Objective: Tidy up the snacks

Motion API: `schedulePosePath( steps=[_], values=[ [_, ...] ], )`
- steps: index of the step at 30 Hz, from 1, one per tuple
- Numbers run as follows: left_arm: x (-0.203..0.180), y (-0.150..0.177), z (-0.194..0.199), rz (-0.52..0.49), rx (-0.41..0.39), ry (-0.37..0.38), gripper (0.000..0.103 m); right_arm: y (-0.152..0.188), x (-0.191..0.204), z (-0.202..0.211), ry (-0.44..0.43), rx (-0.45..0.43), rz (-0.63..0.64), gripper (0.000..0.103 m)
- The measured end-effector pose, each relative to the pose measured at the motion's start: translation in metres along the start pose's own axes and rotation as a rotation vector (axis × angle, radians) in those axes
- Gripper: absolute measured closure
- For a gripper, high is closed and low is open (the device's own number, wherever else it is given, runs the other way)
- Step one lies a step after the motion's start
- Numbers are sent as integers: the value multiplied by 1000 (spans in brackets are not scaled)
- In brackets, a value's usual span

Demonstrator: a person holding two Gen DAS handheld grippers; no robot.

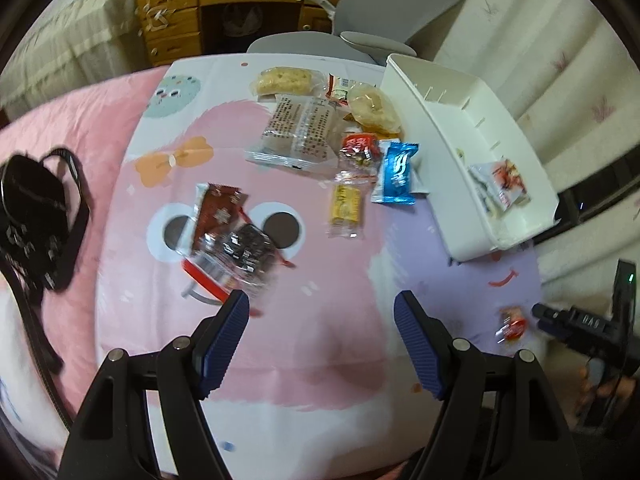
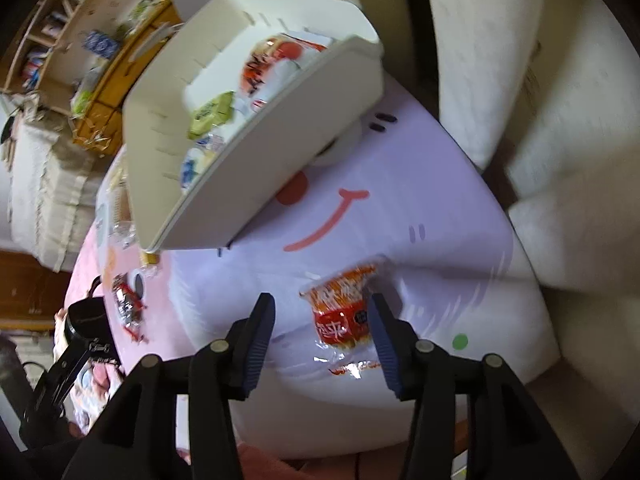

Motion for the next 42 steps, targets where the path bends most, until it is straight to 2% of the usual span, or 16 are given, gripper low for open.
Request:
schedulePosePath(
  steps=[6,9,15,20,30,33,35,39,42],
  values=[
    [15,0,-13,-193,5,-75,29,18,4,-13,75,-8,-51,43],
    [22,-1,-23,-282,7,-97,29,27,6,-19,117,-29,-65,43],
    [33,-6,-43,-422,-6,-118,29,46,10,-27,191,-100,-71,42],
    [38,-9,-63,-503,1,-92,29,57,16,-35,254,-152,-23,39],
    [43,-12,-95,-561,16,-86,29,62,29,-41,330,-251,50,35],
    [44,-13,-100,-575,3,-91,31,61,30,-39,330,-280,56,35],
    [45,-13,-105,-576,12,-93,38,59,30,-40,335,-294,65,35],
    [45,-14,-109,-567,-3,-84,39,51,28,-47,362,-296,68,35],
    [45,-15,-109,-564,-8,-83,40,51,23,-48,351,-307,59,35]
  ],
)
Point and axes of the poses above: each gripper's, at about its wrist camera, not at the fingertips, and z roughly against the way its jaws point, x to its left, y to its underside, the point moved 3 cm from there along -z, roughly the way its jaws point, and after that the axes turned 6 degrees about y, right-handed, at the moved point
